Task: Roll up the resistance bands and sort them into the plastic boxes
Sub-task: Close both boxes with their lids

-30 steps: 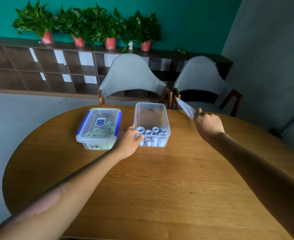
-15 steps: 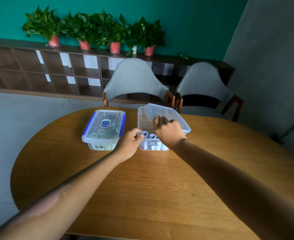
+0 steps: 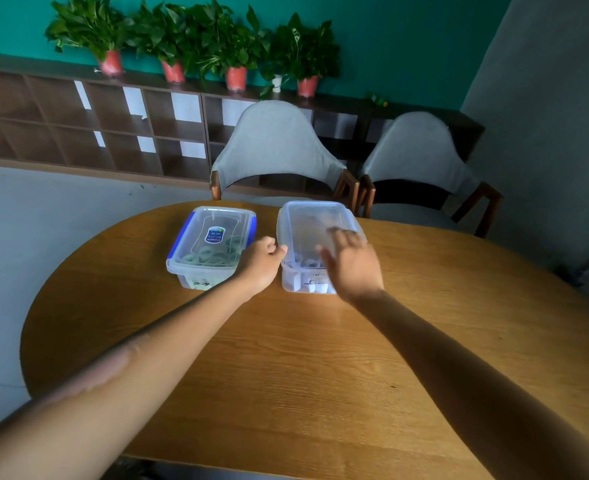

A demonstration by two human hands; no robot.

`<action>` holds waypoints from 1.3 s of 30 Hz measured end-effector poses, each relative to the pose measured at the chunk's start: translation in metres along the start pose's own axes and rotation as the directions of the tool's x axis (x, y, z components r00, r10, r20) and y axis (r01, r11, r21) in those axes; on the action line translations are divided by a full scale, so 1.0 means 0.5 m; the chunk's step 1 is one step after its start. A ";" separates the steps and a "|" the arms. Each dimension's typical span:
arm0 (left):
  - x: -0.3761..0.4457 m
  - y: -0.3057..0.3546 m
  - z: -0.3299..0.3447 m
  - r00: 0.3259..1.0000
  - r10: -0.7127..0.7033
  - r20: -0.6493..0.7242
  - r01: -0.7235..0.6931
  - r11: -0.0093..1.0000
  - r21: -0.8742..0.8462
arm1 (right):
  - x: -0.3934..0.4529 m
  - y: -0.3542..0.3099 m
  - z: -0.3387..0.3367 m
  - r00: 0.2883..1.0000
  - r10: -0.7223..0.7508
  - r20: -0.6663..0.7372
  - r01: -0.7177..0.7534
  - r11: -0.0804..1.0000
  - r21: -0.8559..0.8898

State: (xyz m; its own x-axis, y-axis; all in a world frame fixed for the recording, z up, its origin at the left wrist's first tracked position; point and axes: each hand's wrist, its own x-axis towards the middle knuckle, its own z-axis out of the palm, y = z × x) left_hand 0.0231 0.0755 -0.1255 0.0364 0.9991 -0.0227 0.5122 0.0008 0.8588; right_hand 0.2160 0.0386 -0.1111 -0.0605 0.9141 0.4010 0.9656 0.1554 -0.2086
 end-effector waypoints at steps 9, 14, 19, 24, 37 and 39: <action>0.034 0.004 0.014 0.990 -0.117 0.078 0.118 0.993 -0.007 | 0.010 0.117 0.029 0.727 0.536 0.430 -0.685 0.524 0.505; 0.045 -0.003 0.014 0.995 -0.092 0.043 0.096 0.992 -0.083 | 0.017 0.110 0.035 0.784 0.503 0.364 -0.614 0.540 0.576; 0.063 -0.020 0.012 0.994 -0.107 0.001 0.105 0.974 -0.200 | 0.029 0.101 0.031 0.817 0.480 0.320 -0.569 0.578 0.585; 0.037 0.008 0.002 0.995 -0.100 -0.010 0.095 0.963 -0.251 | 0.028 0.095 0.033 0.814 0.482 0.324 -0.574 0.582 0.576; 0.026 0.007 -0.004 0.997 -0.078 -0.016 0.071 0.959 -0.274 | 0.008 0.092 0.038 0.829 0.458 0.320 -0.551 0.573 0.607; 0.025 0.007 -0.003 0.998 -0.066 -0.020 0.059 0.963 -0.262 | 0.004 0.095 0.040 0.832 0.453 0.319 -0.545 0.563 0.622</action>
State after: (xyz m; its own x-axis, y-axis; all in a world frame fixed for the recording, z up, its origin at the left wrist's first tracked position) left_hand 0.0239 0.0882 -0.1220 -0.0151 0.9975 -0.0690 0.2706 0.0705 0.9601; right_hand 0.2565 0.0552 -0.1379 0.3067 0.9507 -0.0452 0.4191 -0.1775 -0.8904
